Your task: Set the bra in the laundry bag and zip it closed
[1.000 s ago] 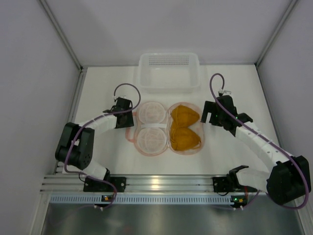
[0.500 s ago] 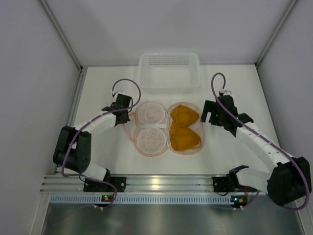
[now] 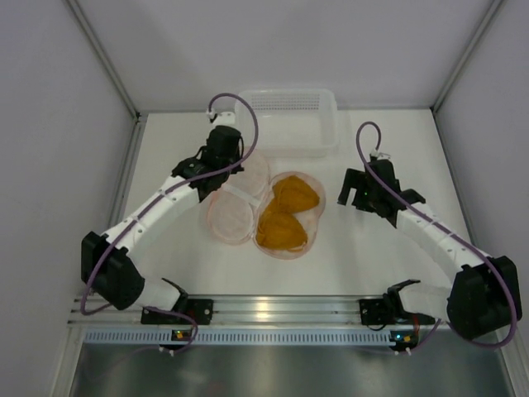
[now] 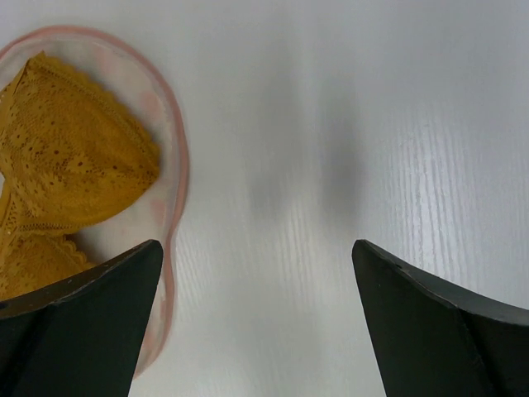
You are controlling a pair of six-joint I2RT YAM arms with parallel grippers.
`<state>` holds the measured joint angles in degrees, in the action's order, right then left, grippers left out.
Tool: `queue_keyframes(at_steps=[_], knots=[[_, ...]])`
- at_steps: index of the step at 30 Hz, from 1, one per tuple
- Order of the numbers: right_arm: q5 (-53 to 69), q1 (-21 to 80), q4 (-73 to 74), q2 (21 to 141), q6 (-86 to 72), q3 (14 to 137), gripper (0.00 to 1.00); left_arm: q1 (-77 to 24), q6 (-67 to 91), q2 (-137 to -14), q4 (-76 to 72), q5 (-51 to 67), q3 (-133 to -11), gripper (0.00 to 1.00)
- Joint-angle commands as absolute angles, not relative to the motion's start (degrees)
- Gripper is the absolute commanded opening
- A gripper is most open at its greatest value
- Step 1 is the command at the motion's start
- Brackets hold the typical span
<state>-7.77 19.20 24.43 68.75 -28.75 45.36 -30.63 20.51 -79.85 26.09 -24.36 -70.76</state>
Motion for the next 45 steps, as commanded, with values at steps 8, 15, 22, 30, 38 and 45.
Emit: queue_keyframes(at_steps=[8,15,22,30,38,45], knots=[[-7.47,11.34,22.5,61.7,-30.15,39.47,0.99,-52.53,25.23,-100.25,32.08,-28.83,-94.47,0.0],[-5.89,5.47,24.26,58.28,-28.83,37.79,0.99,-59.59,25.84,-108.01,32.08,-19.45,-101.95,0.15],[-4.05,2.81,23.56,56.25,-27.42,37.79,0.99,-60.47,26.54,-102.5,32.08,-24.67,-97.48,0.77],[8.26,5.34,14.78,59.58,-25.4,37.88,0.98,-50.55,29.79,-95.1,27.69,-24.01,-80.01,0.75],[8.09,17.57,9.41,68.98,-27.33,43.76,0.84,-44.39,30.84,-92.11,17.93,-19.86,-66.63,0.68],[8.09,28.29,8.0,78.21,-31.46,46.49,0.75,-41.58,35.59,-88.87,13.72,-18.11,-57.93,0.68]])
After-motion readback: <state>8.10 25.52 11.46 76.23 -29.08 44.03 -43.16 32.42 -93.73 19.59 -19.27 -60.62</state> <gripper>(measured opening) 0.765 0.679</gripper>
